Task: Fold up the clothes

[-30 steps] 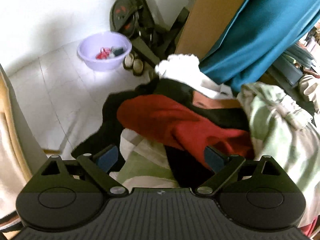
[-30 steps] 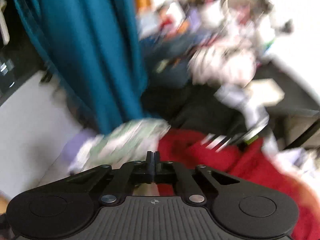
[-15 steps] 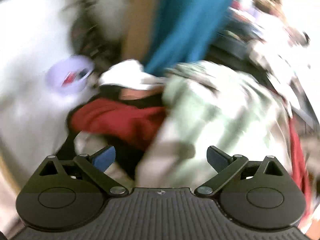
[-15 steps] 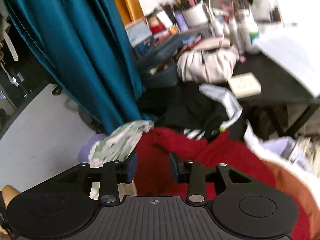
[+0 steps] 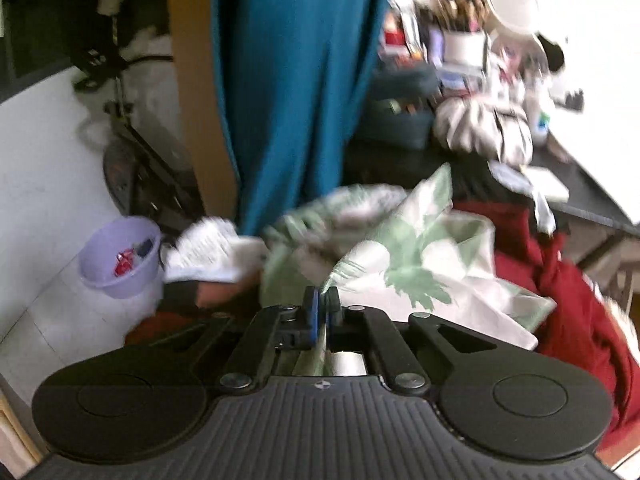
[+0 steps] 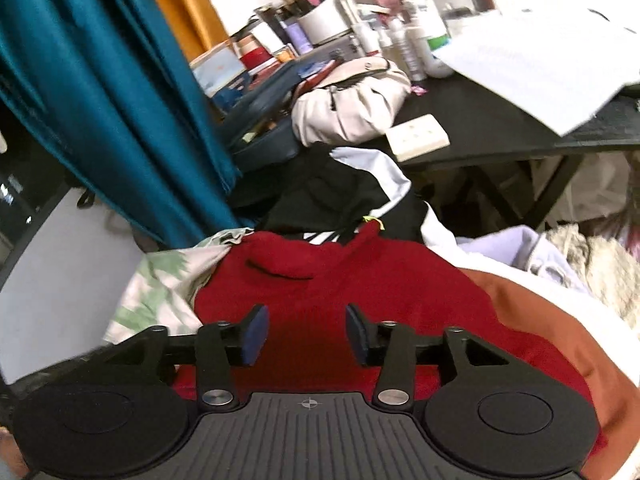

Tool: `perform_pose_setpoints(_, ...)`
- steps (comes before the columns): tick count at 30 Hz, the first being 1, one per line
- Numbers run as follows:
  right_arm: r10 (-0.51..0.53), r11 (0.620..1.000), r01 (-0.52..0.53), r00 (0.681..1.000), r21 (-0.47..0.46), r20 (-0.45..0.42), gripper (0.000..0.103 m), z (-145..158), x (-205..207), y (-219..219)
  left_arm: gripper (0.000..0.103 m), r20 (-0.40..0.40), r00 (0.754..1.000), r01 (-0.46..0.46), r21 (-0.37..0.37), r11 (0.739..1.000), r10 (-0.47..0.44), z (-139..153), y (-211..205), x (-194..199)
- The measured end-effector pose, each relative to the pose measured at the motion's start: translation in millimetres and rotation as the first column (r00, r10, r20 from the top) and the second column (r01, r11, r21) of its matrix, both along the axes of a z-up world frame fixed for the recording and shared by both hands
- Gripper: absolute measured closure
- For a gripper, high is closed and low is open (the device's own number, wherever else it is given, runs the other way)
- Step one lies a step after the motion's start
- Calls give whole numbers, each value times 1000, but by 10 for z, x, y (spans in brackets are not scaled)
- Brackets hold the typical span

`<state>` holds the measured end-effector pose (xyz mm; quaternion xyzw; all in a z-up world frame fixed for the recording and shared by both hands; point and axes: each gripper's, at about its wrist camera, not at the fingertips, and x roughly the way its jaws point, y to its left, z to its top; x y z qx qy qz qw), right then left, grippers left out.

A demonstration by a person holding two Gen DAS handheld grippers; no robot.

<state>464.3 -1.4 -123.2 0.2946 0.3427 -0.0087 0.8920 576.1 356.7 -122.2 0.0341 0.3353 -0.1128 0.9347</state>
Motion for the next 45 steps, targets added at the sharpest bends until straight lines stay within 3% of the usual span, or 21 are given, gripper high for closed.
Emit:
perform_pose_setpoints(1, -2, 1000, 2, 1000, 17, -2, 49, -26, 5, 2, 100, 1, 1000, 1, -21, 1000, -1, 57, 40, 4)
perform_pose_setpoints(3, 22, 997, -22, 1000, 72, -3, 33, -76, 80, 82, 100, 11, 1000, 10, -51, 999, -9, 167, 94, -1)
perform_pose_setpoints(6, 77, 978, -77, 997, 192, 7, 9, -146, 274, 246, 103, 62, 997, 42, -30, 999, -40, 277, 75, -93)
perform_pose_setpoints(10, 123, 912, -115, 992, 393, 4, 1, -235, 694, 473, 103, 58, 996, 61, 5, 998, -62, 227, 42, -170)
perform_pose_setpoints(13, 161, 899, -136, 987, 416, -24, 1, -258, 1098, 720, 99, 43, 997, 65, 27, 997, -66, 172, 54, -228)
perform_pose_setpoints(14, 164, 915, -142, 986, 377, -26, 1, -241, 1209, 812, 98, 31, 998, 55, 31, 998, -56, 146, 105, -258)
perform_pose_setpoints(16, 162, 952, -154, 987, 264, -11, 1, -187, 1392, 985, 80, 7, 999, 35, 37, 999, -35, 93, 208, -317)
perform_pose_setpoints(17, 168, 961, -165, 986, 222, 4, 1, -176, 1472, 1054, 55, 5, 1000, 24, 38, 999, -24, 66, 277, -364)
perform_pose_setpoints(18, 181, 964, -178, 983, 196, 1, 6, -185, 1558, 1119, 28, 8, 1000, 12, 36, 999, -12, 38, 358, -422)
perform_pose_setpoints(19, 205, 961, -198, 979, 193, -17, 11, -213, 1636, 1182, 18, 12, 1000, -5, 40, 999, 5, 4, 440, -481)
perform_pose_setpoints(21, 261, 947, -245, 964, 210, -54, 30, -272, 1765, 1306, 12, 21, 999, -48, 56, 997, 47, -72, 605, -602)
perform_pose_setpoints(25, 407, 893, -370, 907, 258, -108, 33, -397, 1877, 1674, 5, -24, 985, -166, 126, 978, 171, -225, 866, -713)
perform_pose_setpoints(28, 414, 898, -376, 899, 228, -146, 36, -478, 1925, 1894, 5, -62, 966, -241, 156, 958, 253, -280, 1024, -751)
perform_pose_setpoints(29, 408, 902, -371, 900, 222, -152, 57, -473, 1938, 1932, 4, -68, 960, -258, 152, 954, 270, -274, 1074, -764)
perform_pose_setpoints(30, 404, 901, -364, 903, 237, -148, 85, -444, 1942, 1936, 4, -71, 956, -272, 145, 951, 284, -260, 1119, -779)
perform_pose_setpoints(31, 402, 897, -357, 905, 261, -141, 94, -407, 1942, 1927, 3, -73, 952, -286, 138, 948, 298, -246, 1164, -794)
perform_pose_setpoints(36, 292, 871, -298, 953, 392, 75, 98, 62, 1716, 1517, 1, -72, 938, -333, 75, 940, 339, -123, 1319, -763)
perform_pose_setpoints(38, 217, 834, -289, 955, 469, 202, 98, 315, 1543, 1275, 1, -70, 934, -349, 30, 937, 350, -57, 1343, -722)
perform_pose_setpoints(40, 127, 809, -288, 937, 512, 326, 98, 615, 1322, 1021, 1, -65, 932, -359, -16, 933, 358, 25, 1331, -670)
perform_pose_setpoints(45, -52, 849, -250, 837, 466, 544, 98, 1321, 525, 313, 1, -31, 934, -356, -112, 928, 355, 204, 1182, -571)
